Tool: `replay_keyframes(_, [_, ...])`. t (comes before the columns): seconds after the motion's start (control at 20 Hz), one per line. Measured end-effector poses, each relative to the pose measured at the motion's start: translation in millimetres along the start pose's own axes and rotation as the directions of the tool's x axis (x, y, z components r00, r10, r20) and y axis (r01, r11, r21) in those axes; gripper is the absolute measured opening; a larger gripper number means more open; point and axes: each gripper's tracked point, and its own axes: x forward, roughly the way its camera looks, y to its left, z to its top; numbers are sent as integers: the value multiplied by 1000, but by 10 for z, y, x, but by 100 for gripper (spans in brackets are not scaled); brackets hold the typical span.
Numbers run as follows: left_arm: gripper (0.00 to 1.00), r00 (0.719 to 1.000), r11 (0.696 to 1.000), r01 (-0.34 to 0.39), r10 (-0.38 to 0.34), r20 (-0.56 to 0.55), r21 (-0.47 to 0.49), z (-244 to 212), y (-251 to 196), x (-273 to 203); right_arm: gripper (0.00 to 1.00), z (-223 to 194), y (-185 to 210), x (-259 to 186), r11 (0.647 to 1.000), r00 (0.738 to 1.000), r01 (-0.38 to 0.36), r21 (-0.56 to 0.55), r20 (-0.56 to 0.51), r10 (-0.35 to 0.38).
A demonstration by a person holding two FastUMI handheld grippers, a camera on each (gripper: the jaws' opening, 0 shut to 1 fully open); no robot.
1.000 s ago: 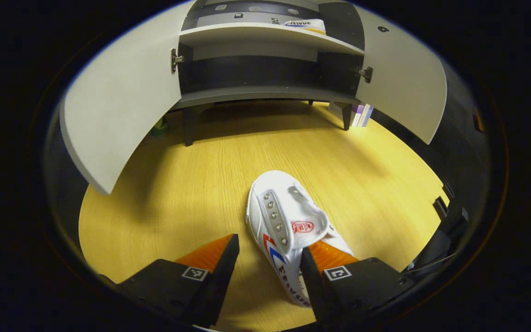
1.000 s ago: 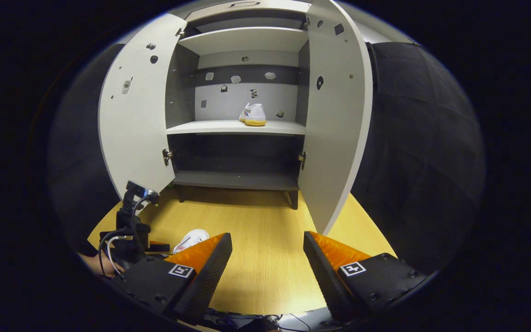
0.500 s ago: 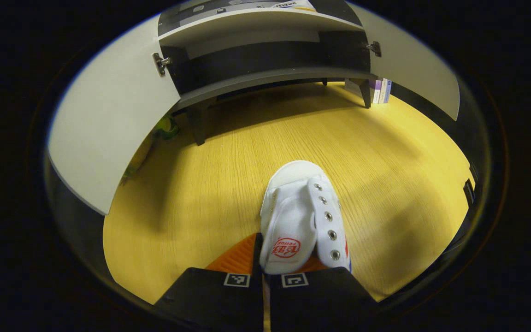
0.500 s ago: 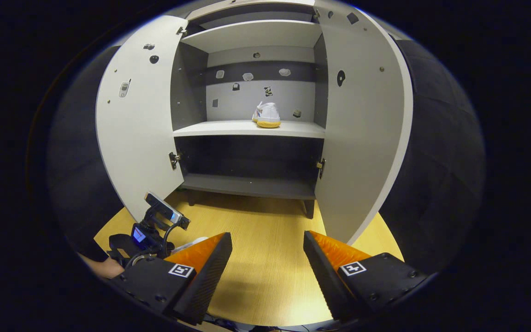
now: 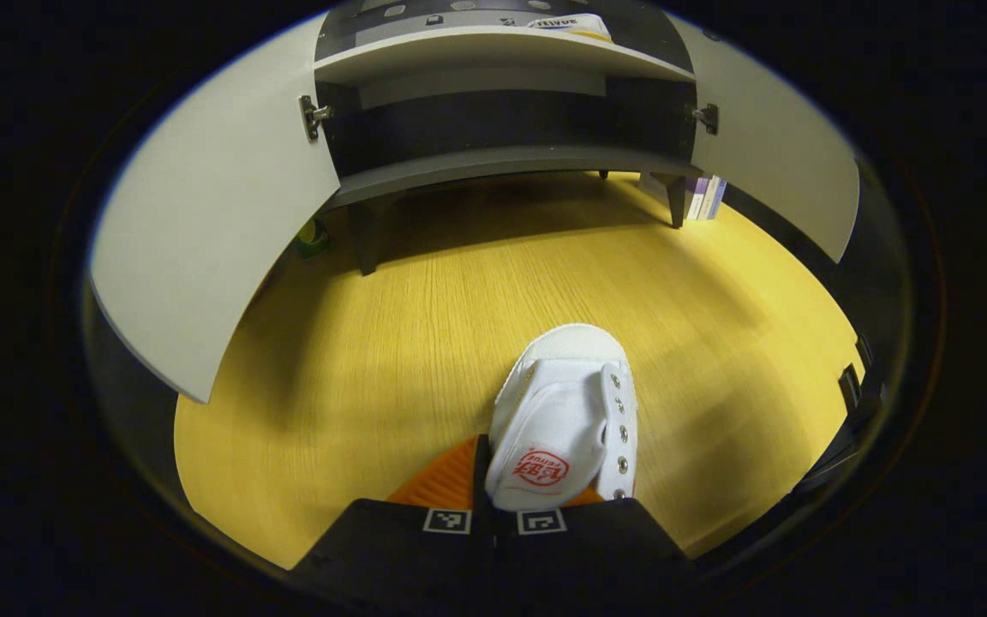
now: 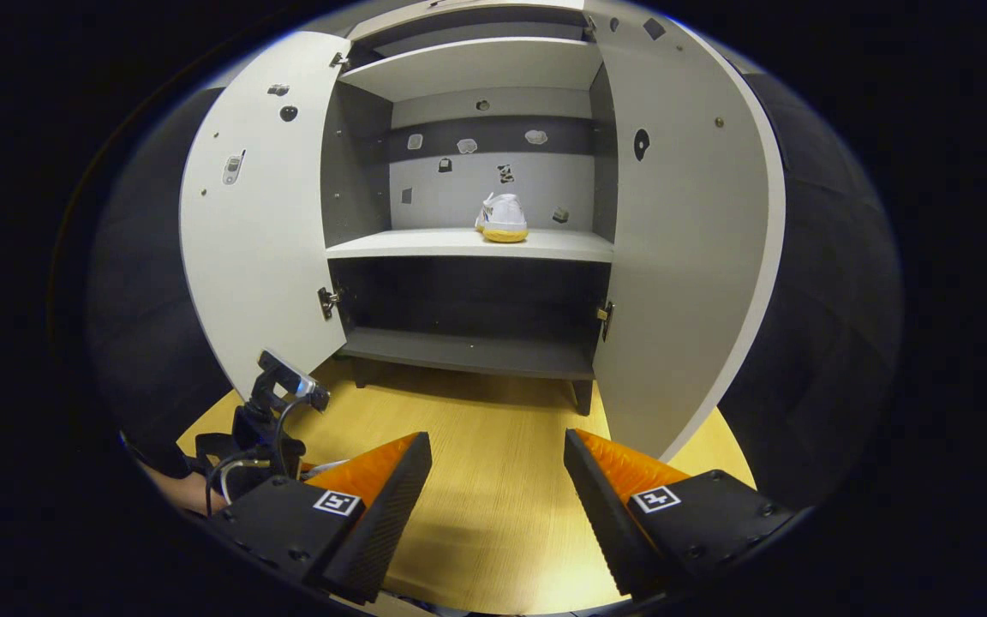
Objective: Grab one shoe with the right hand and put it into the shoe cabinet, grab the other shoe with the left hand and put it into the shoe cabinet; then close the right door with the right hand and the left door with the left hand.
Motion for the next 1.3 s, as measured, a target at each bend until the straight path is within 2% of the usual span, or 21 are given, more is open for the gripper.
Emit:
replay_keyframes(0.2, [5, 997, 999, 8, -5, 81, -38, 448, -27, -287, 99, 28, -64, -2, 1000, 1000, 10, 10, 8, -10])
replay_keyframes(0.45, [5, 979, 999, 8, 3, 203, -53, 1272, -3, -782, 99, 57, -168, -33, 1000, 999, 26, 8, 32, -26])
replay_keyframes(0.8, [5, 947, 996, -55, 74, 312, -68, 2451, 196, -1230, 99, 93, -313, -82, 1000, 996, 29, 0, 88, -29])
replay_keyframes(1.05, [5, 924, 996, -75, 88, 372, -49, 3211, 318, -1251, 99, 84, -331, -95, 1000, 993, -14, 27, 119, 11])
replay_keyframes(1.3, [5, 904, 990, -113, 138, 404, -86, 3953, 576, -1148, 98, 95, -436, -120, 1000, 989, -25, 15, 147, 22])
